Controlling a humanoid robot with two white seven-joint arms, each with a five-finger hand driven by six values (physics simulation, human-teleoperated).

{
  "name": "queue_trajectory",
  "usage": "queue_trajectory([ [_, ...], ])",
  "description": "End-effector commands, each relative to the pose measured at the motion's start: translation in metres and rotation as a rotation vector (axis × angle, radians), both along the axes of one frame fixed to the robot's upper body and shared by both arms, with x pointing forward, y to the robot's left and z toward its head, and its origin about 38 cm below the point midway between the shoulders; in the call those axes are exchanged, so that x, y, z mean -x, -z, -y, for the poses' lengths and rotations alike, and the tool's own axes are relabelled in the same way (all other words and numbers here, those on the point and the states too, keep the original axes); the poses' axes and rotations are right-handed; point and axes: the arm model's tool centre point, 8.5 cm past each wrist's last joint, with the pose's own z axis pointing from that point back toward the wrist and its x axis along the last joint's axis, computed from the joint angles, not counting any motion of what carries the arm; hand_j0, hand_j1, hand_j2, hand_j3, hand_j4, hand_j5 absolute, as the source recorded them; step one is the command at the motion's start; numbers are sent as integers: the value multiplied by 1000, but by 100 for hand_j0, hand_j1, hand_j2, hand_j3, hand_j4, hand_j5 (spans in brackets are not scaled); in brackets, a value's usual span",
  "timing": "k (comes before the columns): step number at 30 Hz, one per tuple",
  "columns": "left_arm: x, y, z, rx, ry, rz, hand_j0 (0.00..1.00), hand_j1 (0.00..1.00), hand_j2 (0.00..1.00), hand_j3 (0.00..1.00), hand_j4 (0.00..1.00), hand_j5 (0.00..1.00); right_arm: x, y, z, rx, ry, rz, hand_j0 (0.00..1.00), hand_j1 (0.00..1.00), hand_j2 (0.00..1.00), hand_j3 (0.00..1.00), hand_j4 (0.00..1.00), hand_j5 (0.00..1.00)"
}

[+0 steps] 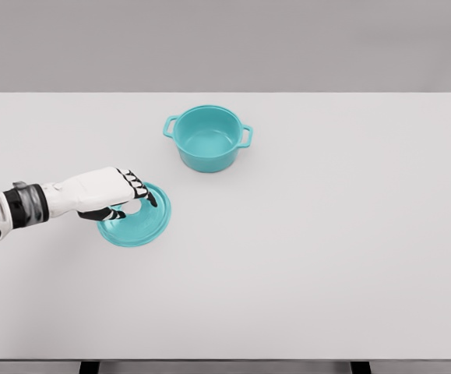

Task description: Cover the pot with left arm

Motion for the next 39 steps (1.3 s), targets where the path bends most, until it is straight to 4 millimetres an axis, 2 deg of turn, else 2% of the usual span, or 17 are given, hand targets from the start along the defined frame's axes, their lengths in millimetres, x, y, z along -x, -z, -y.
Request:
queue_trajectory([
  [1, 0, 2, 0, 3, -3, -7, 70, 70, 70, 70, 70, 70, 0, 0, 0, 0, 0, 0, 100, 100, 100, 100, 100, 100],
  [13, 0, 4, -1, 3, -7, -14, 58, 58, 58, 58, 58, 58, 0, 0, 0, 0, 0, 1, 100, 100, 100, 100, 100, 100],
  [29, -2, -5, -2, 21, -7, 6, 54, 54, 54, 54, 54, 54, 0, 0, 0, 0, 0, 0, 100, 100, 100, 100, 100, 100],
  [39, -13, -25, -3, 50, -8, 39, 53, 53, 53, 53, 53, 53, 0, 0, 0, 0, 0, 0, 100, 100, 100, 100, 100, 100],
])
